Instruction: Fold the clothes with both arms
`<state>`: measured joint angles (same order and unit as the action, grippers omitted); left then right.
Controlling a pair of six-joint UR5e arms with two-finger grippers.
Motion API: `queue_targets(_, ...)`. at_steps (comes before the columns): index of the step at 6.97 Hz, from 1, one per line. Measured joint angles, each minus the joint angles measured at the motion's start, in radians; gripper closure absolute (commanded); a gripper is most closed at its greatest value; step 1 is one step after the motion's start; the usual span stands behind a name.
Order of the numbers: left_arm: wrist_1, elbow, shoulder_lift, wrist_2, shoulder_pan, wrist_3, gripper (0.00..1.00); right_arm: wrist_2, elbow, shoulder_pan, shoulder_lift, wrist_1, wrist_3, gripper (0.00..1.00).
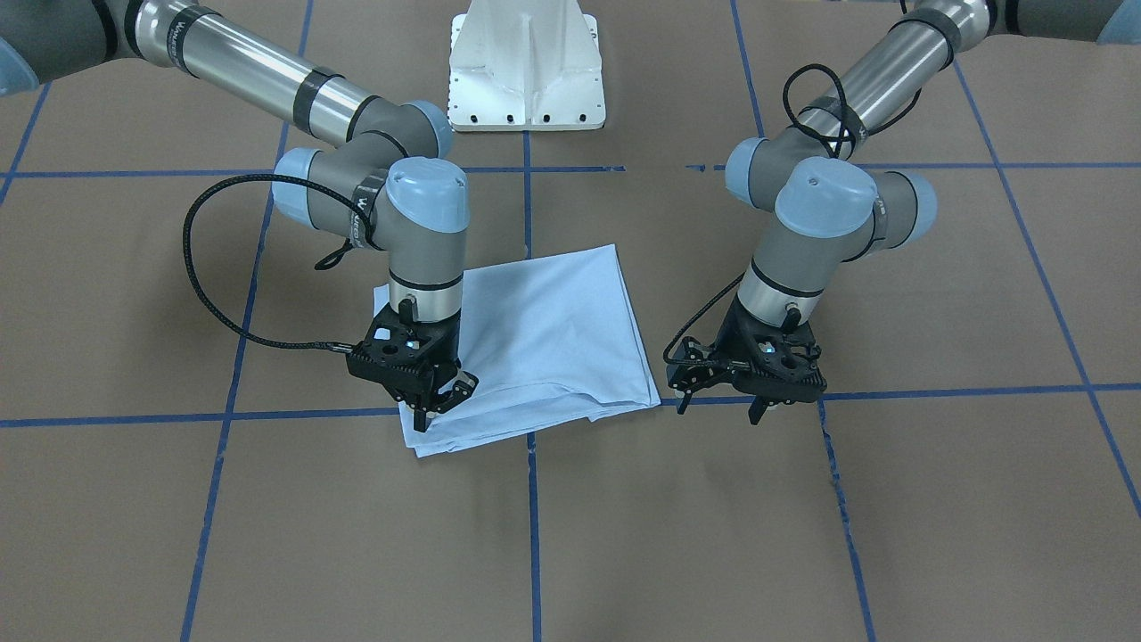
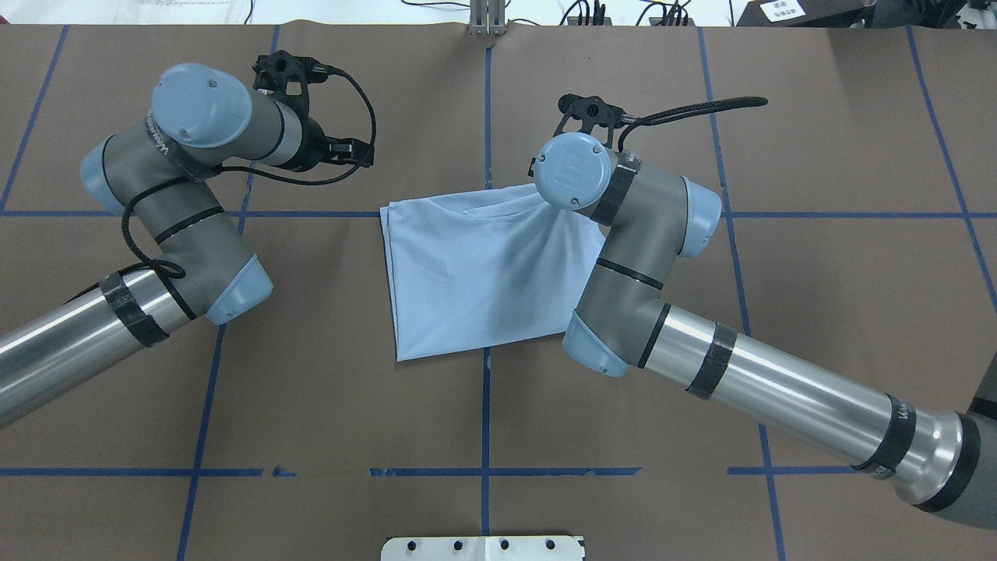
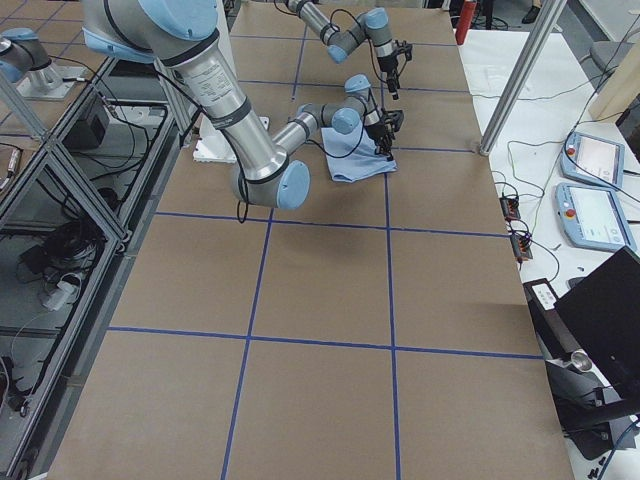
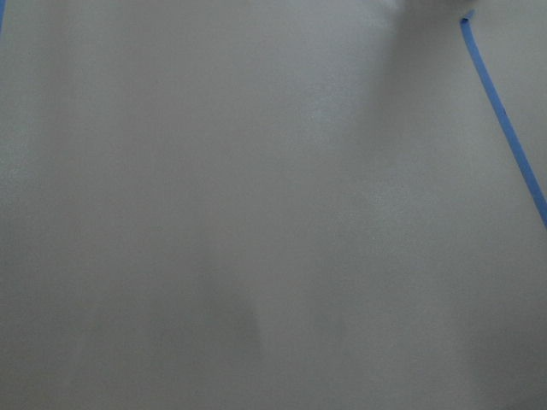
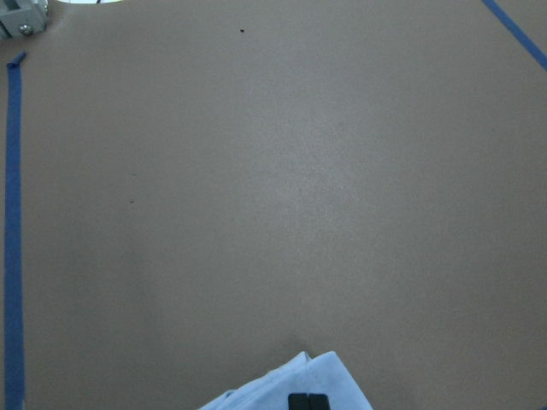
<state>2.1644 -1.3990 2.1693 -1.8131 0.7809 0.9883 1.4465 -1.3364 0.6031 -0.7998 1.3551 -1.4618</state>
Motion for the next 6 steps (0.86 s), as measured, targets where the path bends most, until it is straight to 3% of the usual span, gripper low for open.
queue_targets(3, -0.001, 0.0, 0.005, 0.001, -0.003, 0.022, 0.0, 0.03, 0.004, 0.038, 0.006, -0.007, 0.092, 0.0)
queue_targets(4, -0.002, -0.001, 0.008, 0.0, -0.004, 0.039, 0.0, 0.116, 0.002, 0.094, 0.009, -0.011, 0.165, 0.0)
queue_targets(6, -0.014, -0.043, -0.004, -0.005, -0.002, 0.031, 0.0, 0.375, -0.003, 0.238, 0.002, -0.008, 0.381, 0.0)
